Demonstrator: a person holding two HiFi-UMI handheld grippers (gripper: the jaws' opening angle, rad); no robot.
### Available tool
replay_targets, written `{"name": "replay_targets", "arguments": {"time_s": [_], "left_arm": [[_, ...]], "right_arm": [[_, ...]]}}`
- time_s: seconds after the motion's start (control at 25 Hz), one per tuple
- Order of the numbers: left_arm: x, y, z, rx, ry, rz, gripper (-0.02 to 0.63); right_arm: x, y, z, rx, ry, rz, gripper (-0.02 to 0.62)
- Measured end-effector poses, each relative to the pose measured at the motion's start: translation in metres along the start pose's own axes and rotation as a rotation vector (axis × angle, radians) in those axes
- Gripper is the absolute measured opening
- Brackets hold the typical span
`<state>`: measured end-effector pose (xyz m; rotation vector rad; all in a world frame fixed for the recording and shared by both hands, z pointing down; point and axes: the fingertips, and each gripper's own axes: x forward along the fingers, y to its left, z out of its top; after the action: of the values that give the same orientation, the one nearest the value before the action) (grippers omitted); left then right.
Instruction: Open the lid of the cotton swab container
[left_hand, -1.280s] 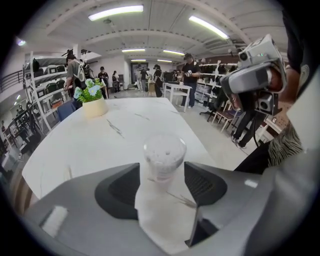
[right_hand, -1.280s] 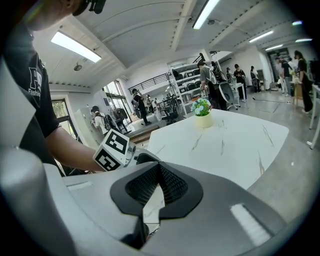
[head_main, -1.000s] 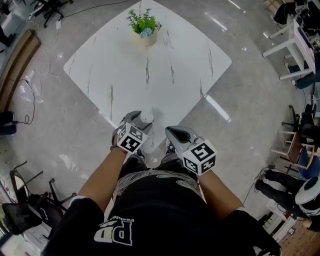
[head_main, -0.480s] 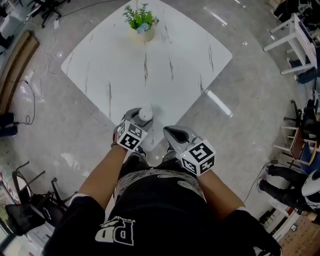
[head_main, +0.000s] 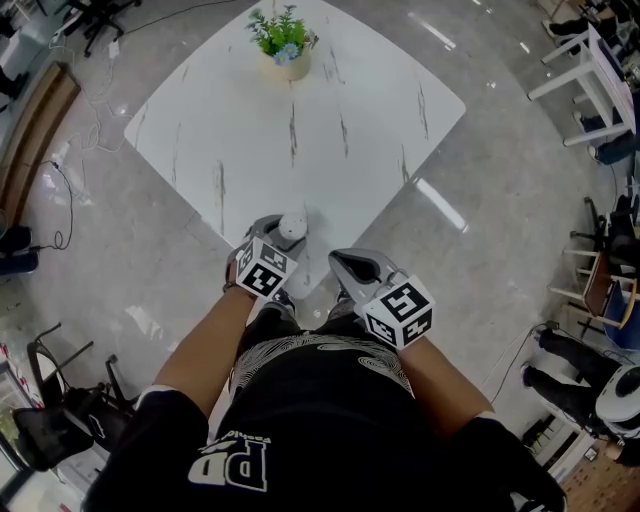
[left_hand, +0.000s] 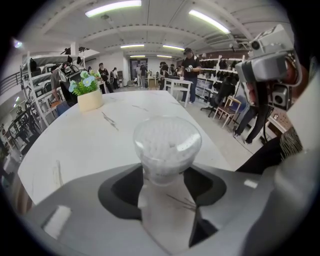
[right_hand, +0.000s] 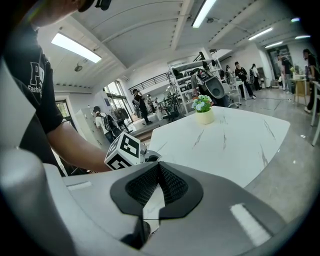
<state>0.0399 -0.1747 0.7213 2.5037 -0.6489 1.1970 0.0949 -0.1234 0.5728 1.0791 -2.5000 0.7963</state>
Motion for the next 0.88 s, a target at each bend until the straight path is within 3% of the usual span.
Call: {"name": "replay_targets", "arguments": {"time_s": [0.88], "left_arm": [[-0.015,0.001,0.003,0.026,-0.005,0.009,0.307]], "right_arm": [[0.0,0.008,0.013,-0.041,-0.019,0.002,-0.001]]}}
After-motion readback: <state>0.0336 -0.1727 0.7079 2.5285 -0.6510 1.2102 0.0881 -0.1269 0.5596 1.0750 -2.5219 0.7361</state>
